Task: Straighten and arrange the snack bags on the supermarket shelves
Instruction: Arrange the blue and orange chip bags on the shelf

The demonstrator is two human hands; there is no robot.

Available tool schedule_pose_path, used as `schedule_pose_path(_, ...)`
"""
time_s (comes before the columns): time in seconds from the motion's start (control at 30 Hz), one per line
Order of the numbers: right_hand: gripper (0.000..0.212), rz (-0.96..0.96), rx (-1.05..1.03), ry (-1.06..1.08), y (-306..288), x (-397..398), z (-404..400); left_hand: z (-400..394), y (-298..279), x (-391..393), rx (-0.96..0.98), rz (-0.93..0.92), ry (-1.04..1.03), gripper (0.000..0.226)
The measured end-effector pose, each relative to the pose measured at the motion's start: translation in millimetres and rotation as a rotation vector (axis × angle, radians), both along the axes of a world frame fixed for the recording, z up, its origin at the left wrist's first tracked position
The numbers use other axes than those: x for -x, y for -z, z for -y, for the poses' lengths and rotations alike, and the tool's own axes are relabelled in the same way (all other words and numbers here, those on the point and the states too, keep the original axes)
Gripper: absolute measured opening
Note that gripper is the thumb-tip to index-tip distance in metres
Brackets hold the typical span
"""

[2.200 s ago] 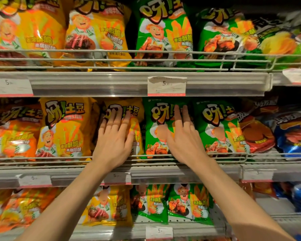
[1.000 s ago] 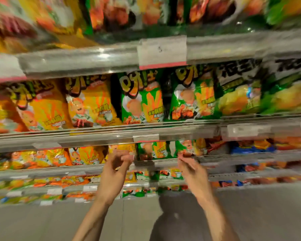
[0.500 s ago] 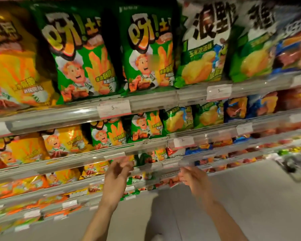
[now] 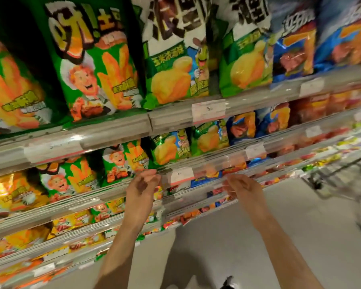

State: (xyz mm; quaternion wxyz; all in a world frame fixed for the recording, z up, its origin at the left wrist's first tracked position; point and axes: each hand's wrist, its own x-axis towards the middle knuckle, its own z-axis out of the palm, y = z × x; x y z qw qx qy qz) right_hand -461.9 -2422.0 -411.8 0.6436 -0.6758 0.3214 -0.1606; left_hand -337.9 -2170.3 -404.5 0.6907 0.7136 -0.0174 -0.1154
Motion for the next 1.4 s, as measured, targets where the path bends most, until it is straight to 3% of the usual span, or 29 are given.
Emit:
schedule_pose_path(0.3, 0.014, -0.040, -0.014, -0.180, 28.3, -1.8, 151.8, 139.1, 14.5, 38.7, 0.008, 0.081, -0.201, 0.018)
schedule_pose_path(0.47, 0.010, -0.078, -0.035, -0.262, 36.3, 2.4, 240.3, 214.7, 22.2, 77.4, -0.004, 0.029, -0.312, 0.019)
schedule_pose_path(0.53, 0.012, -0.088, -0.025, -0.257, 38.9, 3.2, 253.2, 226.9, 21.4, 84.1, 0.009, 0.013, -0.320, 0.011)
schedule_pose_path(0.7, 0.009, -0.107, -0.057, -0.280, 49.8, 11.2, 279.3, 259.3, 37.2, 98.8, -0.031, 0.004, -0.342, 0.014)
schedule_pose_path(0.93, 0.013, -0.149, -0.017, -0.330, 95.4, -4.1, 269.0, 259.9, 103.9, 89.5, -0.116, -0.004, -0.335, 0.015)
schedule_pose_path(1.03, 0.013, -0.150, 0.127, -0.365, 131.0, -27.0, 264.6, 258.3, 146.3, 72.7, -0.168, 0.047, -0.329, 0.014)
schedule_pose_path(1.17, 0.019, -0.089, 0.503, -0.323, 176.7, -65.8, 267.2, 260.8, 196.6, 36.0, -0.321, 0.224, -0.287, 0.014)
schedule_pose_path(1.27, 0.038, -0.021, 0.797, -0.271, 207.3, -96.6, 273.9, 260.8, 229.6, -4.1, -0.518, 0.387, -0.269, 0.027)
schedule_pose_path(1.4, 0.056, 0.080, 0.964, -0.247, 240.8, -130.1, 281.6, 267.2, 255.0, -47.2, -0.721, 0.494, -0.189, 0.056)
